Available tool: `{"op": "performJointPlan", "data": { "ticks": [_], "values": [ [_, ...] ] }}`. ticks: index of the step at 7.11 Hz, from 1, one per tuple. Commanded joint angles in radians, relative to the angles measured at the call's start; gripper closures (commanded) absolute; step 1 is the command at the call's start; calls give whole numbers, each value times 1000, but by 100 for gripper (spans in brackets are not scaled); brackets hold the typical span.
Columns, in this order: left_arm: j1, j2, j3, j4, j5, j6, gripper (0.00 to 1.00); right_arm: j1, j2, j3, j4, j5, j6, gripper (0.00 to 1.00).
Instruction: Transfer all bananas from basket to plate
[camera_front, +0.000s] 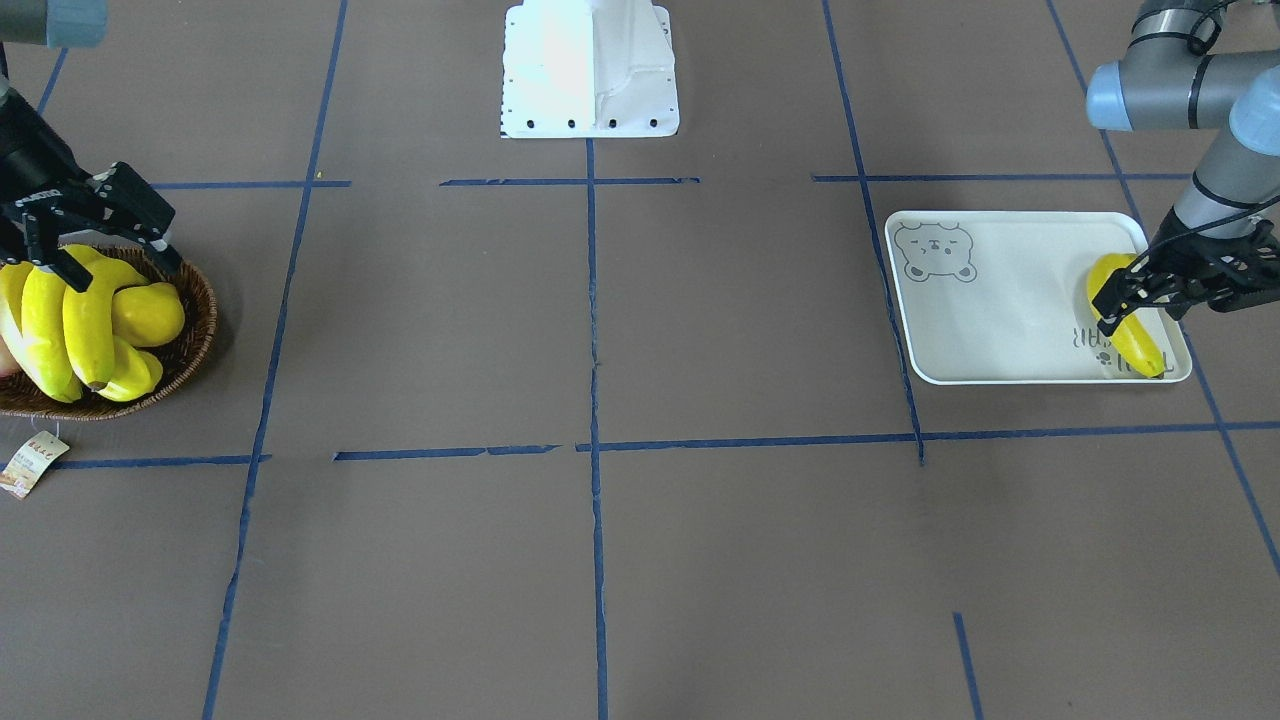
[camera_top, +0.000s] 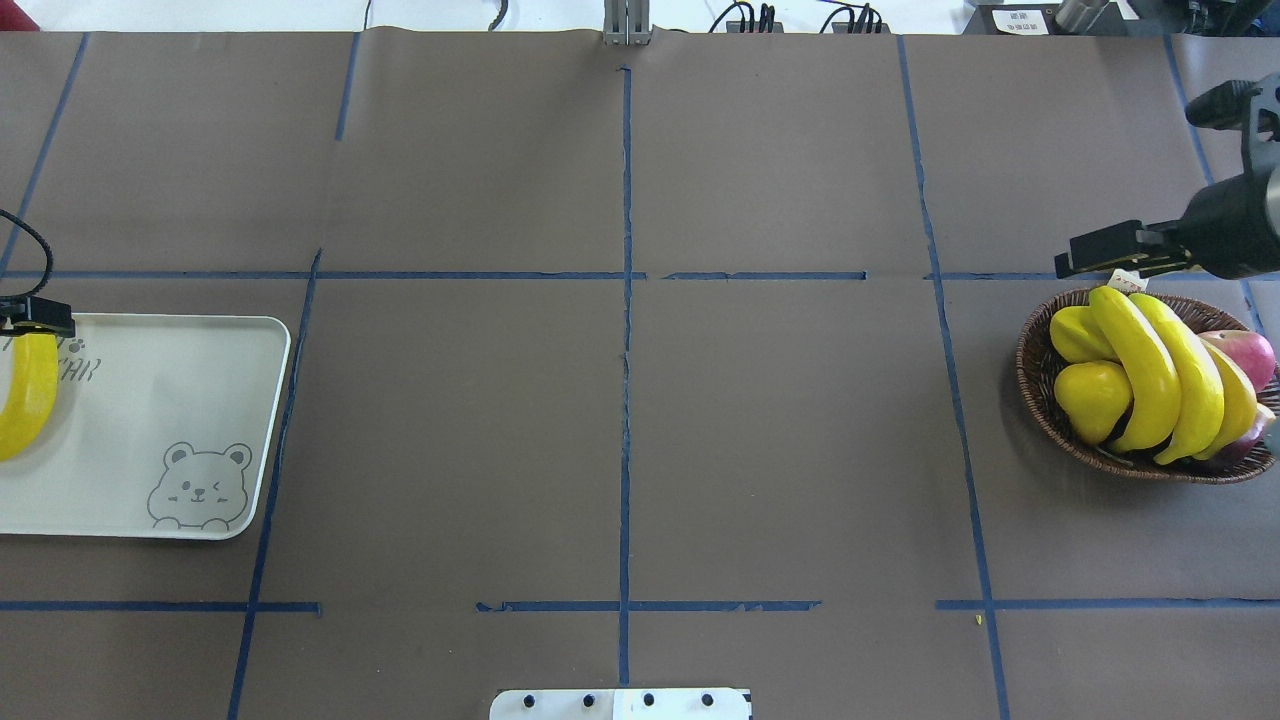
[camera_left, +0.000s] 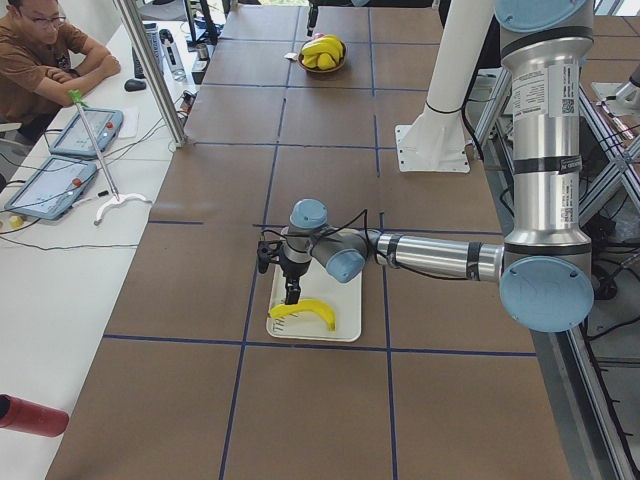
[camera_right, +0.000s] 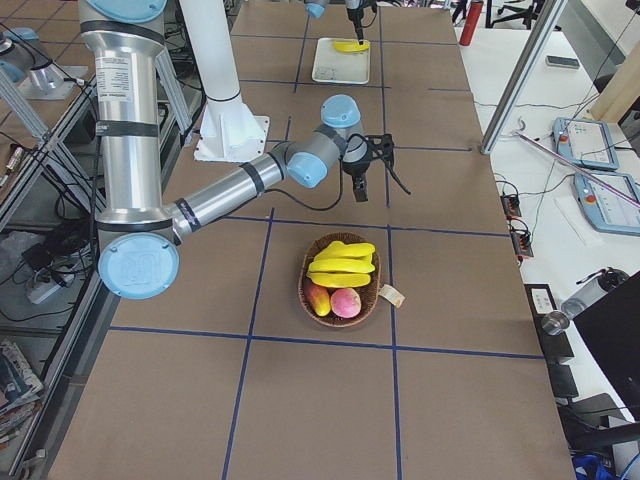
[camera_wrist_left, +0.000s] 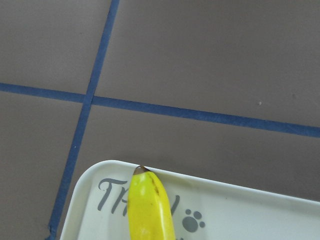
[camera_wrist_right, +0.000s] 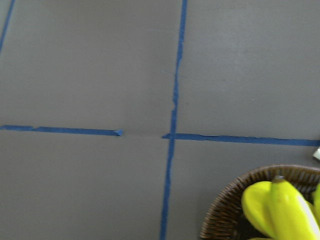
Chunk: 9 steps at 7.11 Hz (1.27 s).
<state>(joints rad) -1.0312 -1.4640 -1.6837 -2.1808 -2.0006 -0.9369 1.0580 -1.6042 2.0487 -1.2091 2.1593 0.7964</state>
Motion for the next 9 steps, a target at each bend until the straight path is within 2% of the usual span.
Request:
{"op": "performJointPlan", "data": {
  "ticks": [1, 4, 6, 7, 9],
  "values": [
    [-90, -6, -33, 4, -130, 1, 1, 34, -88, -24, -1, -4, -149, 0],
    [-96, -16, -39, 4, -138, 1, 1, 31, -117, -80, -1, -10, -154, 0],
    [-96, -18, -39, 3, -138, 1, 1, 33, -157, -93, -1, -7, -227, 0],
    [-96, -18, -40, 3, -138, 1, 1, 28, -149, -96, -4, -9, -235, 0],
    [-96, -18, -41, 3, -138, 3, 1, -19, -100, -94, -82, -28, -227, 1]
  ]
}}
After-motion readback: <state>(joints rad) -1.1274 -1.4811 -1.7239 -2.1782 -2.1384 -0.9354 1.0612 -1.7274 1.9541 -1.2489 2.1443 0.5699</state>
